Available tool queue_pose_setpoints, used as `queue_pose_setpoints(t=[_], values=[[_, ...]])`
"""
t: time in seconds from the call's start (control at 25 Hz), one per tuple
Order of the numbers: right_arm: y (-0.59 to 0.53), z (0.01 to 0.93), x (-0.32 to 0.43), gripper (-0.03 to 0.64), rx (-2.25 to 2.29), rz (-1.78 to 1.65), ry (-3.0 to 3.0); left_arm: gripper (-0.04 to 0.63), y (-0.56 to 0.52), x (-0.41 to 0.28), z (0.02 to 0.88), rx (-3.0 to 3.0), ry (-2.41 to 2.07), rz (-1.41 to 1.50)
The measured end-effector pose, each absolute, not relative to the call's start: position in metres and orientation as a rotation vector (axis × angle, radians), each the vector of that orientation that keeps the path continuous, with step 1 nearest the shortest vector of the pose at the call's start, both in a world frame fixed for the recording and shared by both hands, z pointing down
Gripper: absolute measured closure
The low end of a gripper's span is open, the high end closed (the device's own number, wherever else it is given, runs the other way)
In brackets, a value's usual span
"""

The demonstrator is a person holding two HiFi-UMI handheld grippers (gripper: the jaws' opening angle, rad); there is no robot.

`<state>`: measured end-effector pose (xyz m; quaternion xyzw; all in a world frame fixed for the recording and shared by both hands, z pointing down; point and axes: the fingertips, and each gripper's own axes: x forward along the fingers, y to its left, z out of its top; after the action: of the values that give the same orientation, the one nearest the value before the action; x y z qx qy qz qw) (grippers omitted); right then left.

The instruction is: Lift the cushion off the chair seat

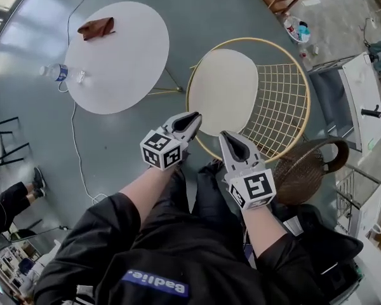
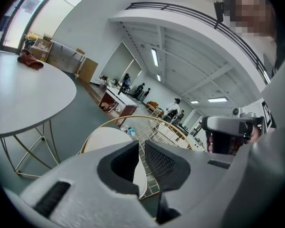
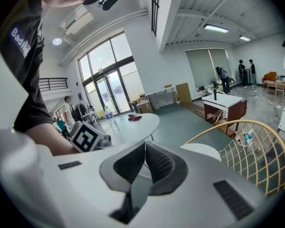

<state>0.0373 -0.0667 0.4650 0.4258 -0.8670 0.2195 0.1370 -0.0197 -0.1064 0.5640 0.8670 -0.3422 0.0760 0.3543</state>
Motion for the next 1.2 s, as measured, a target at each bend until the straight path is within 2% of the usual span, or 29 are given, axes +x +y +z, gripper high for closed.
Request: queue_pose_setpoints(t=[0.2, 0.4, 0.52, 0.76, 1.2], values=[[-0.066, 0.5, 0.031, 0.589, 1.198, 0.675, -2.484, 0.563, -0.112, -0.033, 0.623, 2.185, -0.922, 0.262], [-0.056, 0.527, 0.023, 0.589, 1.175, 0.692, -2.463, 0.455, -0.121, -0.052, 0.684, 2.121, -0.946, 0.322], [-0.054, 0.546, 0.027, 0.589, 1.145, 0.71, -2.451, 0.428, -0.131, -0.05, 0.728, 2.076, -0.952, 0.387], [-0.043, 0.571, 0.023, 0.589, 1.096, 0.74, -2.438, 0.411, -0.137, -0.053, 0.798, 1.981, -0.96, 0.445], [-0.024, 0.586, 0.028, 0.589, 1.095, 0.793, -2.403, 0.411, -0.144, -0.043, 0.83, 1.931, -0.856, 0.585]])
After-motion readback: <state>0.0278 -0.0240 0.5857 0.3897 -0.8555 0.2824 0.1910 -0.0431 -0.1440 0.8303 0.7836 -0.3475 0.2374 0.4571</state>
